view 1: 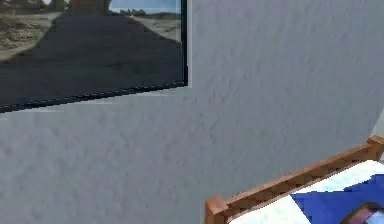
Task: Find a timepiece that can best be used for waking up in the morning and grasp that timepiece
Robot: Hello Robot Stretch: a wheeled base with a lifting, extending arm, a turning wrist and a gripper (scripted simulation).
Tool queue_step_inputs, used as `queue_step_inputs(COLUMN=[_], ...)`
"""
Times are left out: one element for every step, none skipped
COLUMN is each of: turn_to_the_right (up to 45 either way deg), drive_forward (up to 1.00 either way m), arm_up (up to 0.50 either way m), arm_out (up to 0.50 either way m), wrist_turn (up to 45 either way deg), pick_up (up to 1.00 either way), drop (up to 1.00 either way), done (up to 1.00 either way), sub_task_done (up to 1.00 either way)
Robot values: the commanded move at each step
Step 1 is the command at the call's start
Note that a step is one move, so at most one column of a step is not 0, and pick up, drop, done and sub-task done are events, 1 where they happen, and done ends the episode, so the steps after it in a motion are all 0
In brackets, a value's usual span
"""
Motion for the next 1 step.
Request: queue_step_inputs(turn_to_the_right=[-33.0], drive_forward=[0.0], arm_up=[0.0], arm_out=[0.0], wrist_turn=[0.0], pick_up=[0.0], drop=[0.0], done=[0.0], sub_task_done=[0.0])
